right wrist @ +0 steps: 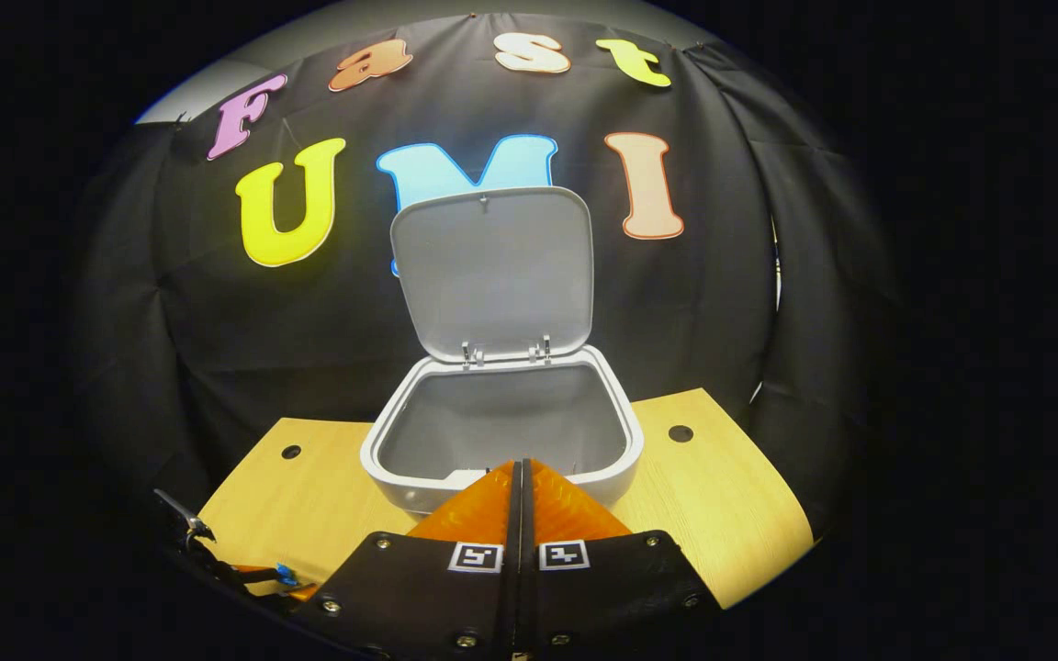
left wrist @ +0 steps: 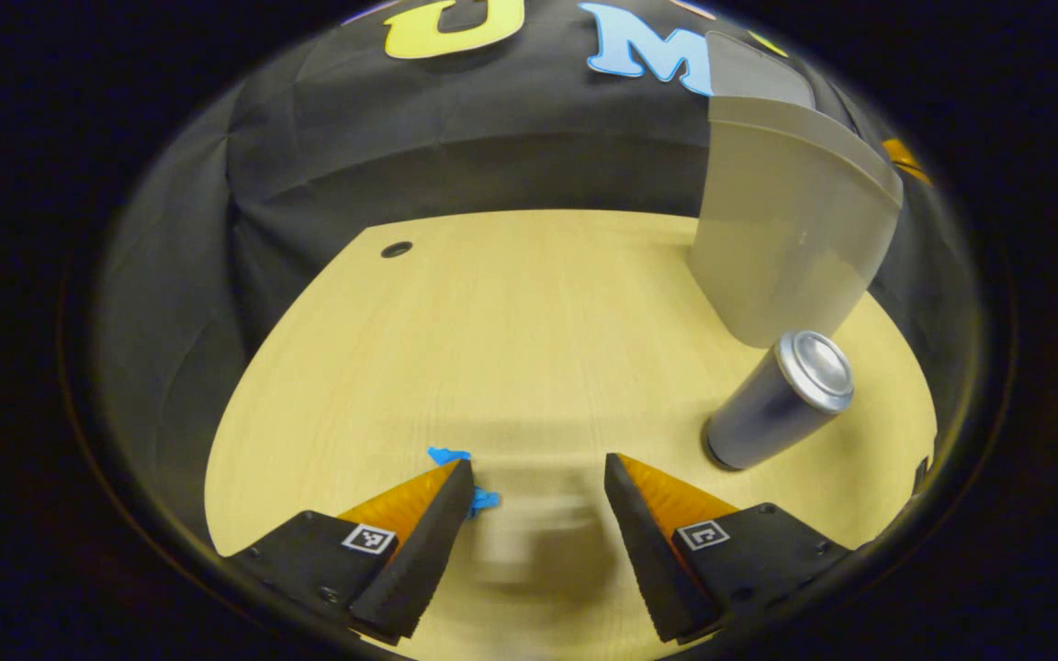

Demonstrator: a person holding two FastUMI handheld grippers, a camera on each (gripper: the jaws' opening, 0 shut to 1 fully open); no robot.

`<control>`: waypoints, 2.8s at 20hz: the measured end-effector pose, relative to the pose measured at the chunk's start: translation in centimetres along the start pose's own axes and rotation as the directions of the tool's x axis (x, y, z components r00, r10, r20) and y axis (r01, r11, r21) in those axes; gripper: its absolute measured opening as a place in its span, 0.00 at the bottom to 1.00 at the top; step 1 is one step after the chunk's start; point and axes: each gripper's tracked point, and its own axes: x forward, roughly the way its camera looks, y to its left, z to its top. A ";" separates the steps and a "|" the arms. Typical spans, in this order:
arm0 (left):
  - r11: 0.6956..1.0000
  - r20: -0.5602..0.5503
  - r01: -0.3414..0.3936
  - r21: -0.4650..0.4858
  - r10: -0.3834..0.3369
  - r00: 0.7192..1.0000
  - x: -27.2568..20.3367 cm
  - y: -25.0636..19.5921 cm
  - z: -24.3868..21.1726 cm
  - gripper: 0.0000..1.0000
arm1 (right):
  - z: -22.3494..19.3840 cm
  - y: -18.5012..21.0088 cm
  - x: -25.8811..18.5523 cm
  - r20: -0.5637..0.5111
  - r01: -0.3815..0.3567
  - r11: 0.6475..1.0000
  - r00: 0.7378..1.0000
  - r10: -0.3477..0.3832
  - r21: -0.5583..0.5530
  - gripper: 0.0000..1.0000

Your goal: Press the lid of the desktop garbage bin to open it, pick up the crumpled paper on the desktop and throw it into the bin, then pick up the pop can on the desktop and drop it into the bin, and finally close the garbage bin lid.

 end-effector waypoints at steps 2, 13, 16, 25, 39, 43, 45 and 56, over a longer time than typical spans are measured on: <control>1.000 -0.003 -0.029 0.000 0.029 1.000 0.0 1.2 -0.2 0.95 | -0.4 0.0 0.1 -0.014 0.000 1.000 1.000 0.000 0.004 0.01; 0.993 -0.061 -0.114 0.013 0.115 0.992 1.4 5.5 -1.7 0.96 | -2.1 -0.1 0.3 -0.066 0.006 1.000 0.998 -0.005 0.020 0.00; 0.993 -0.082 -0.120 0.000 0.120 0.989 1.5 5.8 -2.1 1.00 | -2.1 -0.5 0.3 -0.068 0.017 1.000 0.998 -0.015 0.022 0.00; 0.991 -0.096 -0.131 0.005 0.131 0.987 1.0 6.7 -0.8 0.52 | -2.6 0.1 0.4 -0.083 0.005 0.999 0.997 -0.002 0.036 0.00; 0.994 0.069 -0.076 0.074 0.071 0.995 -0.4 2.7 12.5 0.52 | -4.1 -1.2 -1.1 -0.098 0.013 0.998 0.995 -0.006 0.066 0.00; 0.995 0.142 -0.039 0.088 0.026 0.989 0.0 -0.4 17.9 0.52 | -5.1 -1.9 -2.0 -0.107 0.021 0.996 0.994 -0.012 0.083 0.00; 0.995 0.180 -0.026 0.101 0.008 0.984 0.0 -1.8 20.6 0.64 | -5.5 -2.2 -2.5 -0.110 0.027 0.995 0.994 -0.017 0.096 0.00; 0.986 0.357 0.030 0.166 -0.088 0.930 -1.9 -8.8 32.8 0.51 | -7.4 -6.8 -4.2 -0.131 0.113 0.982 0.987 -0.093 0.149 0.00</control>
